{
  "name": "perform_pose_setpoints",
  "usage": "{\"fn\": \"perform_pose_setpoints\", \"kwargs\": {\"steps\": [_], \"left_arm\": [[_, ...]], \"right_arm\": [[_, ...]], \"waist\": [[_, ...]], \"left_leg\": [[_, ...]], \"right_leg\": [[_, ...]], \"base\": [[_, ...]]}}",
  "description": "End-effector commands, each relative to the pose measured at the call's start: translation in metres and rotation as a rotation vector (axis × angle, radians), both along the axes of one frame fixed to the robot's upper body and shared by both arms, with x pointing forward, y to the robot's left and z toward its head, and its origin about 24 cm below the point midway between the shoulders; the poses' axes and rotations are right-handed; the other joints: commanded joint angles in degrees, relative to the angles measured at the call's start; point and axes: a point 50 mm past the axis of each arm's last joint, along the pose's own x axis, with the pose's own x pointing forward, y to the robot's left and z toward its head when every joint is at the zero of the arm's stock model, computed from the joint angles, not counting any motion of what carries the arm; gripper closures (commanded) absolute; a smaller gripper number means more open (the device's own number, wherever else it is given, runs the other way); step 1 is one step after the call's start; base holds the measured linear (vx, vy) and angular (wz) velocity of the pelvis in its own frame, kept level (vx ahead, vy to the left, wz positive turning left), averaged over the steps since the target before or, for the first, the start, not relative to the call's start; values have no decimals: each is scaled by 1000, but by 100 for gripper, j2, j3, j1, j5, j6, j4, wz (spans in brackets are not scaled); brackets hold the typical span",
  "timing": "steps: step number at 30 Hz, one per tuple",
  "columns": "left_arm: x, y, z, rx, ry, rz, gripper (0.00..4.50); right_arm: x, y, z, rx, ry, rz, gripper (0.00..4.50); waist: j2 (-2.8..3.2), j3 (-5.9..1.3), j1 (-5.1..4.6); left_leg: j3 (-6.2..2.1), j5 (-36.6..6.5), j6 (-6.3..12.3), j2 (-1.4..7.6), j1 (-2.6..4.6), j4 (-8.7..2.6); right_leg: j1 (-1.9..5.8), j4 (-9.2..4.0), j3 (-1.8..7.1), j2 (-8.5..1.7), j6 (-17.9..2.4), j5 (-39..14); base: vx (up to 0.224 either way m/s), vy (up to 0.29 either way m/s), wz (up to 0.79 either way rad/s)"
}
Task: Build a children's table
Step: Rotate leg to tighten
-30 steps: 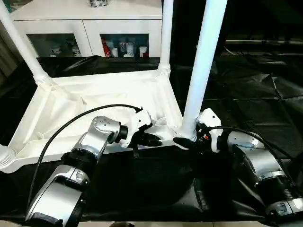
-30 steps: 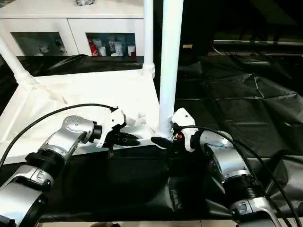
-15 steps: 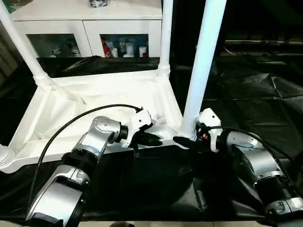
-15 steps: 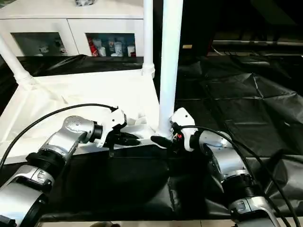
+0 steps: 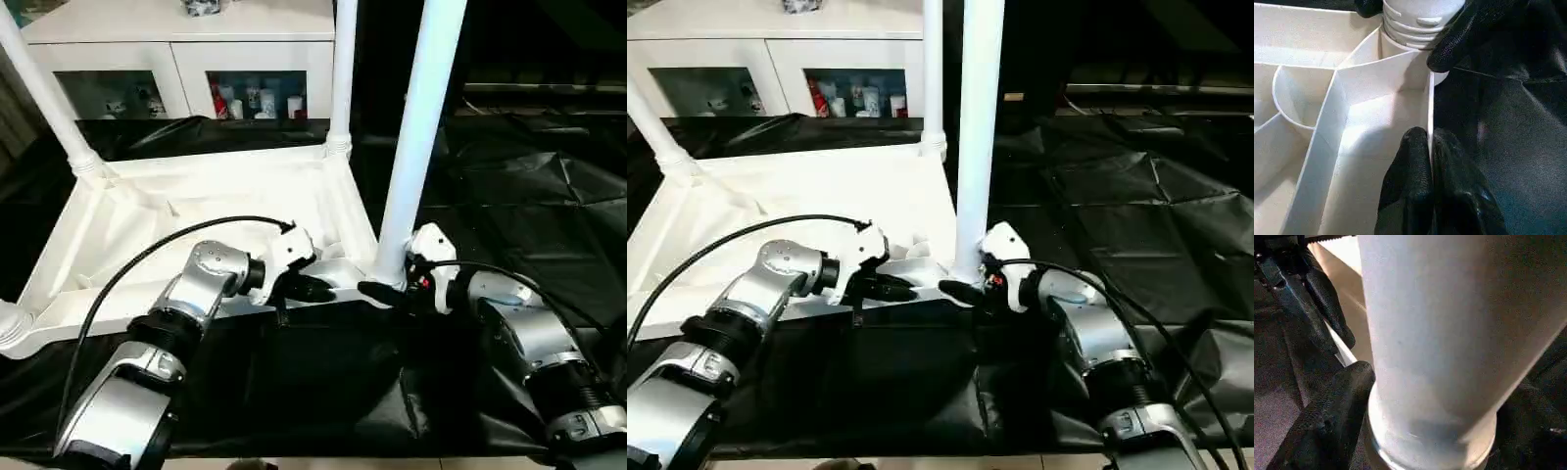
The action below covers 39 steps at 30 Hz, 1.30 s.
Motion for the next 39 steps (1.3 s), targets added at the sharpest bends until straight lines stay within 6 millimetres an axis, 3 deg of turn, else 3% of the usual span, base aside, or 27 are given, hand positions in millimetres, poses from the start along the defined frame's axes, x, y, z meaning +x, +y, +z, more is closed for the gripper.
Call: {"fn": "perform_pose_setpoints", "kwargs": {"steps": [1,6,16,20,21,24,26,29,31,32,39], "left_arm": [[3,-13,14,-75,-46,-49,450],[4,-15,13,-65,-52,-38,450],[4,-14,11,-54,-54,-18,450],[15,-17,3,11,-76,179,450],[19,-23,-3,39,-84,290,450],[21,-46,-9,52,-58,426,450],[20,-53,-8,46,-59,432,450],[15,-83,-5,25,-71,385,450],[14,-85,-5,28,-78,375,450],[14,-85,-5,26,-81,365,450],[14,-68,-3,4,-105,298,450]], "right_arm": [[3,-4,-1,-18,13,-25,119],[3,0,-9,19,31,-79,167],[1,-1,-15,17,43,-119,175],[6,0,-26,10,55,-284,175],[11,3,-33,10,63,-420,175],[19,17,-40,16,100,-623,175],[21,21,-40,12,104,-650,175],[29,48,-32,41,75,-609,175],[29,51,-31,48,73,-598,175],[29,55,-30,75,71,-569,119],[33,47,-17,183,43,-544,61]], "waist": [[-82,-410,-20],[-85,-409,-32],[-70,-398,-45],[-72,-384,-76],[-102,-385,-80],[-91,-360,-107],[-98,-348,-129],[-99,-341,-157],[-92,-332,-165],[-95,-320,-179],[-107,-328,-237]], "left_leg": [[-133,-737,559,318,120,-380],[-137,-786,525,323,123,-387],[-138,-876,466,323,126,-402],[-139,-1007,345,309,158,-417],[-144,-1041,294,307,150,-423],[-160,-1287,55,299,202,-463],[-153,-1377,52,287,197,-467],[-164,-1542,84,270,200,-485],[-164,-1615,99,266,216,-494],[-173,-1694,102,270,211,-507],[-182,-1666,187,276,174,-518]], "right_leg": [[302,-311,260,-294,-1553,-559],[298,-311,263,-297,-1567,-588],[297,-324,267,-290,-1530,-667],[270,-369,274,-292,-1499,-875],[293,-367,276,-300,-1459,-993],[269,-440,276,-298,-1350,-1478],[258,-480,285,-298,-1258,-1617],[259,-526,274,-298,-1124,-1851],[251,-557,272,-297,-1082,-1909],[259,-563,271,-296,-1055,-1977],[288,-538,275,-308,-1135,-1791]], "base": [[0,0,0],[0,0,0],[0,0,0],[0,0,0],[0,0,0],[0,0,0],[0,0,0],[0,0,0],[0,0,0],[0,0,0],[0,0,0]]}}
